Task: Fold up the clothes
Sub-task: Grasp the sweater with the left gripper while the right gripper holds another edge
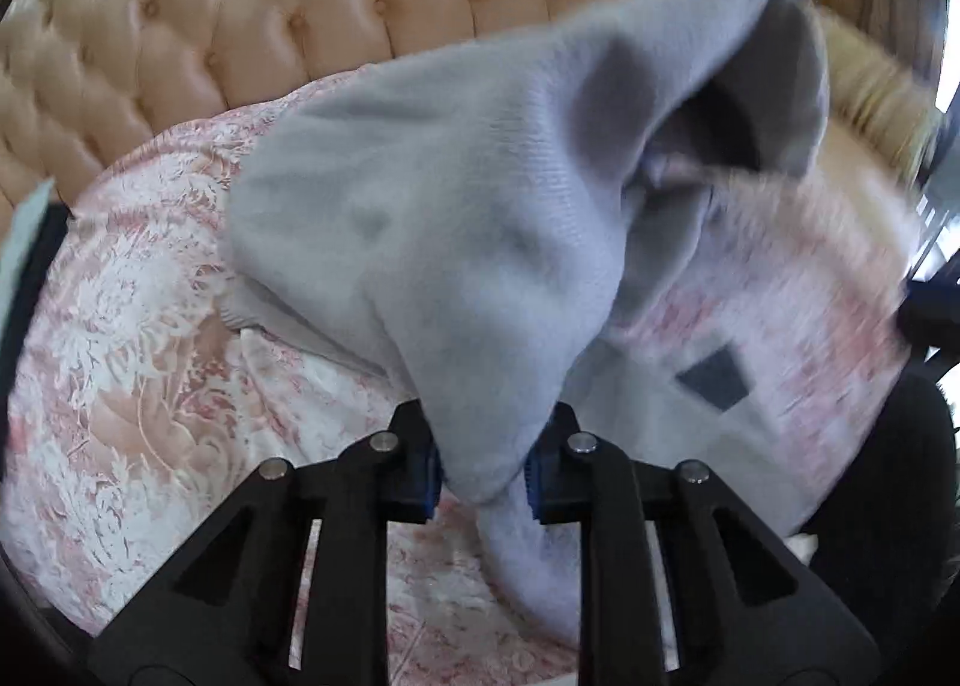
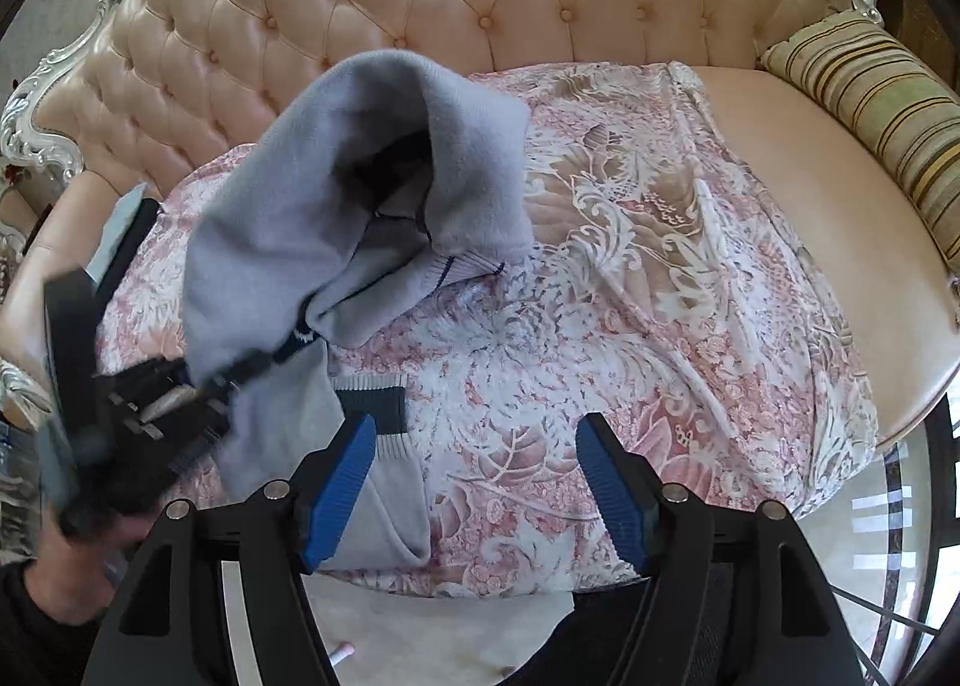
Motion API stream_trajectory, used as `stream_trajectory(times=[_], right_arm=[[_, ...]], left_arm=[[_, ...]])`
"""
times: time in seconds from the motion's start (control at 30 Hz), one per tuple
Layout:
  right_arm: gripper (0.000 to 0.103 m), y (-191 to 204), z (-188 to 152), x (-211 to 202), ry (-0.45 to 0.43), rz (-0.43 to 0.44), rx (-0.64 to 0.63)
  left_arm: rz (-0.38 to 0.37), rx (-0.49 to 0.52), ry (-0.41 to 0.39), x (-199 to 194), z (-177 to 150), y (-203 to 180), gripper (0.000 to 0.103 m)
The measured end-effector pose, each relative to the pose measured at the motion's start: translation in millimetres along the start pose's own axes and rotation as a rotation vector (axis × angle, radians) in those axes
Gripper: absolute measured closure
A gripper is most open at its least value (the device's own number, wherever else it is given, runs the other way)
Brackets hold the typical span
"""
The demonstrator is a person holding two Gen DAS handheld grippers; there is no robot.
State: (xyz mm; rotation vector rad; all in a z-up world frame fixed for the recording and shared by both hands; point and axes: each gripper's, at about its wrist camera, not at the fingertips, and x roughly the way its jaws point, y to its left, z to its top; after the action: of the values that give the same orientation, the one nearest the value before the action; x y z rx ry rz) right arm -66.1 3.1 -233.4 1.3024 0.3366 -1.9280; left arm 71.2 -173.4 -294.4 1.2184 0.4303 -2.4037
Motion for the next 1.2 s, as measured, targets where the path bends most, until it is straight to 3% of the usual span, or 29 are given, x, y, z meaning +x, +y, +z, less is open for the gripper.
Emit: stream_trajectory(times=[0.1,0.27,0.5,0.53,0.57,0.63,0.8,1.03,1.1,1.2], right_arm=[[0.031,1,-2,8,-0.007,-0.022,-0.012],[0.031,3,17,32,-0.037,-0.047,0.010],[0.028,9,44,59,-0.076,-0.052,-0.014],[0.044,11,44,50,-0.106,-0.043,-0.021],[0.070,13,44,41,-0.137,-0.035,-0.028],[0.084,20,45,13,-0.219,-0.033,-0.055],[0.086,44,50,-86,-0.447,-0.049,-0.122],[0.086,86,40,-236,-0.737,0.032,-0.233],[0.086,96,43,-242,-0.744,0.061,-0.265],[0.086,100,61,-196,-0.606,0.042,-0.264]], left_arm=[[-0.051,-0.049,-0.082,-41,12,20,0.082],[-0.022,-0.049,-0.205,-105,25,43,0.082],[0.014,-0.071,-0.282,-137,25,69,0.087],[0.018,-0.071,-0.297,-142,25,71,0.087],[0.025,-0.070,-0.308,-147,25,72,0.088],[0.048,-0.070,-0.333,-158,26,77,0.088],[0.043,-0.110,-0.416,-187,32,94,0.089],[-0.034,-0.153,-0.493,-223,36,115,0.089],[-0.008,-0.158,-0.464,-212,39,117,0.089],[0.041,-0.181,-0.349,-172,40,121,0.089]])
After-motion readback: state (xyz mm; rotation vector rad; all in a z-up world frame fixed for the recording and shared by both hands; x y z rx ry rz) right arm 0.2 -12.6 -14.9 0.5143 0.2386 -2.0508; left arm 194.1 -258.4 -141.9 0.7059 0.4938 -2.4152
